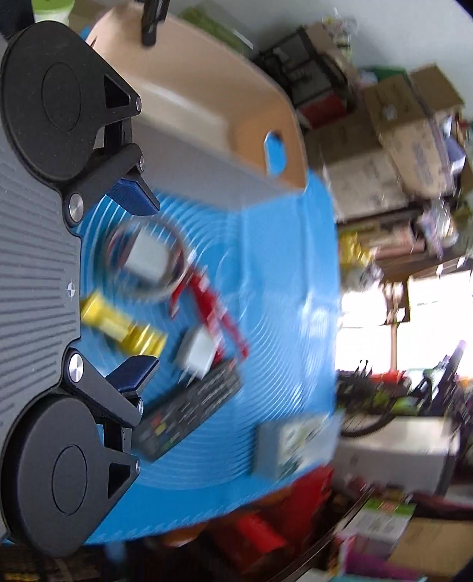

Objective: Organize rigid objects
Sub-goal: 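Move the right tool back to the white pill bottle, then grasp the white pill bottle with the right tool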

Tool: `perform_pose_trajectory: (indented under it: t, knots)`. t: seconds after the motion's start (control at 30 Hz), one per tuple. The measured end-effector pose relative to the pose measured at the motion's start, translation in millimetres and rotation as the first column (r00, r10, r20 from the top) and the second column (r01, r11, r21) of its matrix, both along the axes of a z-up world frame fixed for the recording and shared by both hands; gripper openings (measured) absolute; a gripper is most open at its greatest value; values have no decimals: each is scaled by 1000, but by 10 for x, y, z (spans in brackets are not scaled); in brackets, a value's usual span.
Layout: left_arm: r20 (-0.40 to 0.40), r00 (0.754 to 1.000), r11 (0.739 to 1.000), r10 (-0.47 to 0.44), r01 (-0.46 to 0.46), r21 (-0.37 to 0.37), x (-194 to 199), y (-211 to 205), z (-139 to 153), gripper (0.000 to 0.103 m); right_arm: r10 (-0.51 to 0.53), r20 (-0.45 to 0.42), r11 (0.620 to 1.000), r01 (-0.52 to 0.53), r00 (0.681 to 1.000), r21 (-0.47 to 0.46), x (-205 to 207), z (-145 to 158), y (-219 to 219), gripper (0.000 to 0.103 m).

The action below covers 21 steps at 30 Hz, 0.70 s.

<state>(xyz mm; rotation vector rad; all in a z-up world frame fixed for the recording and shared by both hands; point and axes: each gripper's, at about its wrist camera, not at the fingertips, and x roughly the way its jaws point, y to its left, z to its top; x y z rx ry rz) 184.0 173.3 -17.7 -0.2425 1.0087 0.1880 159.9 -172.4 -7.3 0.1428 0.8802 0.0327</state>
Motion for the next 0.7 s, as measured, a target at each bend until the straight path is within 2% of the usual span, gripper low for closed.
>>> perform_pose_trajectory:
  t: [0.27, 0.47, 0.53, 0.7]
  knots:
    - [1, 1000, 1000, 3, -3, -1, -2, 2, -1, 10, -81, -62, 996, 79, 995, -39, -162, -418, -312, 85]
    - [1, 1000, 1000, 3, -3, -1, -4, 1, 1, 10, -79, -91, 996, 73, 993, -58, -112, -639, -338, 81]
    - [1, 1000, 1000, 3, -3, -1, -3, 3, 0, 10, -87, -105, 994, 80, 991, -69, -97, -701, -335, 79]
    - [1, 1000, 1000, 4, -4, 1, -6, -2, 1, 11, -113, -137, 992, 104, 984, -73, -71, -807, -350, 64]
